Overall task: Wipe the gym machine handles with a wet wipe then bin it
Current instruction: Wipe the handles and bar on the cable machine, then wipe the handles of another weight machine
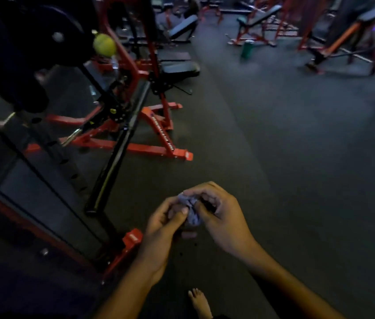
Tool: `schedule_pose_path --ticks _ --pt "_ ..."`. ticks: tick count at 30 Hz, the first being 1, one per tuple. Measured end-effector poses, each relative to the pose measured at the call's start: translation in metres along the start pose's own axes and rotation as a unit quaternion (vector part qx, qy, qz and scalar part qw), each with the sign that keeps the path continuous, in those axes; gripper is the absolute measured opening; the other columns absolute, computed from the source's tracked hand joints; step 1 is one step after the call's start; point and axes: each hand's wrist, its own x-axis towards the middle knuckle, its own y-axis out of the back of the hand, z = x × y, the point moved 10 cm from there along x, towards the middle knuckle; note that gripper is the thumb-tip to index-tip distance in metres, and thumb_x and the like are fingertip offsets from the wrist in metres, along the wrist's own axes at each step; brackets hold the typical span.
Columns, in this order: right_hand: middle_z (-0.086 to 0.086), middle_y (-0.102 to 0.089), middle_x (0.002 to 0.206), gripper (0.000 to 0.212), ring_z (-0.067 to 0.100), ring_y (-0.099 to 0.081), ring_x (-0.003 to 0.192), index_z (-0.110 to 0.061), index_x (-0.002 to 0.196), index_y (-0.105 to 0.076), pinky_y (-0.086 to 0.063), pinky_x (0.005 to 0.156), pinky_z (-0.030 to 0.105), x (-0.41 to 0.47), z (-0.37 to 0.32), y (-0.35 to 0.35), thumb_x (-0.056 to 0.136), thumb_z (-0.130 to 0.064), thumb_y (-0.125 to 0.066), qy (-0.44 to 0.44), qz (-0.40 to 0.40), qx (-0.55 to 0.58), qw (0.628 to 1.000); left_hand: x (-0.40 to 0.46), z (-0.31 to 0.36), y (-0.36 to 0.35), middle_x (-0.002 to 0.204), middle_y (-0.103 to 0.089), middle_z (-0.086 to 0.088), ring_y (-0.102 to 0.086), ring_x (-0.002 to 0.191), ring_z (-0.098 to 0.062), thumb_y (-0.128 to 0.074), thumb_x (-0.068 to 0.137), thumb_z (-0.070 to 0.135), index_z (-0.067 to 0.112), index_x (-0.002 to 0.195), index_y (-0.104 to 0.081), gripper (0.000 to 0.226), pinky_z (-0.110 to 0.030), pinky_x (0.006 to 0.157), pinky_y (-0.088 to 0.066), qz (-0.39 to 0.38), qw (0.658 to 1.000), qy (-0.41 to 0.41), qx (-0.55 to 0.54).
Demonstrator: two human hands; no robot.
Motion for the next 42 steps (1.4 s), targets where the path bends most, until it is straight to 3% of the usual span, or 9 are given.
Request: schedule_pose_path --ticks 4,10,14,18,24,28,33,35,42 --pt "-0.002 -0.067 0.106 0.023 0.02 -0.069 0.104 -0.016 0.105 -0.07 -0.056 0.09 0.037 -0.025 0.018 0.056 0.09 -0.002 -0.062 -0.028 0.08 -0.02 0.996 0.013 -0.009 -0.055 0.103 -0.073 -0.008 -0.072 0.097 -0.024 -0.066 0.083 0.026 0.019 0.102 -0.07 0.02 -0.037 0.074 -0.059 -0.079 0.996 0.005 0.046" --pt "-0.003 -0.075 0.089 0.02 0.011 -0.073 0.084 -0.013 0.095 -0.074 -0.055 0.072 0.022 -0.061 0.05 0.151 0.091 0.004 -0.066 -0.101 0.22 -0.008 0.97 0.037 -0.022 -0.144 0.105 -0.074 -0.016 -0.072 0.101 -0.031 -0.069 0.086 0.022 0.007 0.102 -0.065 0.022 -0.045 0.083 -0.059 -0.161 0.984 0.031 0.063" --pt "0.0 -0.075 0.084 0.015 0.015 -0.072 0.074 -0.014 0.096 -0.074 -0.059 0.065 0.027 -0.096 0.075 0.22 0.094 -0.002 -0.066 -0.149 0.294 0.006 0.944 0.059 -0.041 -0.211 0.103 -0.074 -0.015 -0.072 0.098 -0.032 -0.068 0.091 0.015 0.012 0.095 -0.064 0.007 -0.048 0.083 -0.059 -0.205 0.971 0.046 0.109" --pt "-0.004 -0.074 0.092 0.018 0.011 -0.072 0.082 -0.017 0.101 -0.073 -0.058 0.069 0.025 -0.131 0.097 0.283 0.094 -0.003 -0.064 -0.181 0.354 0.019 0.917 0.072 -0.065 -0.284 0.104 -0.076 -0.012 -0.073 0.101 -0.029 -0.069 0.094 0.018 0.009 0.1 -0.066 0.012 -0.048 0.088 -0.06 -0.244 0.952 0.067 0.171" --pt "-0.012 -0.064 0.112 0.036 0.002 -0.065 0.102 -0.031 0.115 -0.063 -0.057 0.084 0.022 -0.185 0.124 0.381 0.085 -0.02 -0.079 -0.217 0.395 -0.031 0.892 0.077 -0.113 -0.429 0.104 -0.075 -0.013 -0.074 0.101 -0.026 -0.07 0.094 0.017 0.0 0.097 -0.064 0.018 -0.038 0.085 -0.06 -0.383 0.891 0.084 0.23" --pt "-0.009 -0.068 0.099 0.024 0.005 -0.068 0.094 -0.028 0.102 -0.065 -0.059 0.082 0.028 -0.238 0.127 0.454 0.087 -0.013 -0.077 -0.239 0.462 -0.07 0.851 0.061 -0.147 -0.53 0.107 -0.075 -0.013 -0.074 0.1 -0.025 -0.067 0.095 0.017 -0.008 0.103 -0.061 0.027 -0.034 0.082 -0.06 -0.461 0.856 0.089 0.217" --pt "-0.006 -0.068 0.089 0.024 0.007 -0.068 0.088 -0.026 0.097 -0.065 -0.055 0.076 0.018 -0.319 0.124 0.526 0.085 -0.008 -0.076 -0.26 0.58 -0.101 0.765 0.029 -0.19 -0.64 0.103 -0.073 -0.014 -0.073 0.096 -0.023 -0.067 0.094 0.001 -0.001 0.101 -0.058 0.011 -0.032 0.077 -0.06 -0.539 0.813 0.089 0.203" --pt "-0.006 -0.067 0.089 0.028 0.007 -0.068 0.089 -0.026 0.101 -0.066 -0.054 0.078 0.018 -0.347 0.127 0.549 0.085 -0.005 -0.076 -0.267 0.615 -0.097 0.736 0.016 -0.207 -0.682 0.101 -0.073 -0.011 -0.072 0.095 -0.02 -0.065 0.092 -0.007 0.006 0.102 -0.06 0.017 -0.031 0.077 -0.059 -0.57 0.793 0.09 0.195" --pt "-0.013 -0.069 0.114 0.031 0.004 -0.066 0.109 -0.033 0.118 -0.064 -0.058 0.093 0.037 -0.397 0.166 0.647 0.09 -0.021 -0.074 -0.295 0.652 -0.061 0.696 0.002 -0.265 -0.818 0.107 -0.075 -0.009 -0.071 0.104 -0.021 -0.075 0.08 -0.011 0.006 0.112 -0.062 0.039 -0.034 0.09 -0.059 -0.653 0.726 0.102 0.187"
